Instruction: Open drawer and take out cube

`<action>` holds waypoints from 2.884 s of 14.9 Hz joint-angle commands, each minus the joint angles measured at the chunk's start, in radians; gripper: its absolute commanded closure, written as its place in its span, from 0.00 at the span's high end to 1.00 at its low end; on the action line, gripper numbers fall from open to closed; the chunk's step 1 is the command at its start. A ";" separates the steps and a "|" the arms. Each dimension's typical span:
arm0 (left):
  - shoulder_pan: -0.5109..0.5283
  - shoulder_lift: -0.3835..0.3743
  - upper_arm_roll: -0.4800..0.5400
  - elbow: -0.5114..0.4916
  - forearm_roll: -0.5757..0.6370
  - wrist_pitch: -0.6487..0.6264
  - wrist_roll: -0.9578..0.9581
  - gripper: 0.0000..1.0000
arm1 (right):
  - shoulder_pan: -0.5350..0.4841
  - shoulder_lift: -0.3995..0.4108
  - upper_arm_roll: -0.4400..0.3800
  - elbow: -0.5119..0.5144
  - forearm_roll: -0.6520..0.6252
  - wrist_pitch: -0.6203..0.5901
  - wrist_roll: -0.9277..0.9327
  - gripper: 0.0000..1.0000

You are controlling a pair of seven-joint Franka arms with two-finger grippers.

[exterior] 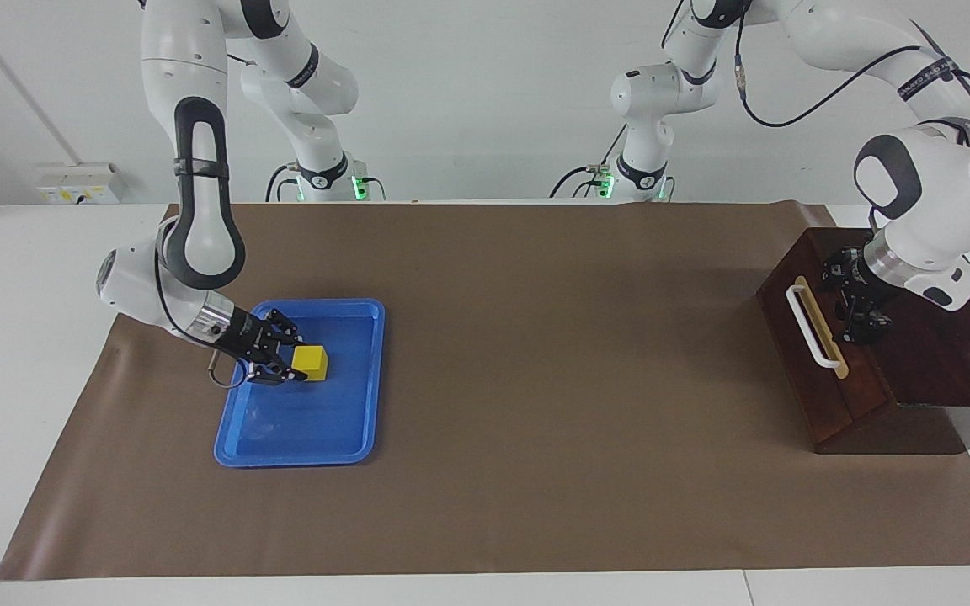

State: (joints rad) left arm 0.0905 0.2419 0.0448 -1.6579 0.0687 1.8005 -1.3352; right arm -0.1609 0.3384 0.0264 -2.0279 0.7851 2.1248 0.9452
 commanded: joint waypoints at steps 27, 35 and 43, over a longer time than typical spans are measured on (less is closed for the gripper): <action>-0.071 -0.277 -0.097 0.027 -0.075 -0.362 1.165 1.00 | 0.004 -0.389 0.047 0.331 -0.758 -0.598 -0.853 1.00; -0.064 -0.292 -0.089 0.037 -0.076 -0.334 1.278 1.00 | 0.024 -0.384 0.049 0.325 -0.814 -0.536 -0.966 1.00; -0.064 -0.309 -0.095 0.033 -0.084 -0.288 1.275 1.00 | 0.030 -0.388 0.050 0.327 -0.814 -0.586 -1.008 1.00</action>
State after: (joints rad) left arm 0.0186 -0.0444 -0.0445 -1.6157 -0.0008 1.4864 -0.0750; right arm -0.1294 -0.0455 0.0698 -1.7023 -0.0117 1.5559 -0.0349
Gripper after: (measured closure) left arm 0.000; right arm 0.000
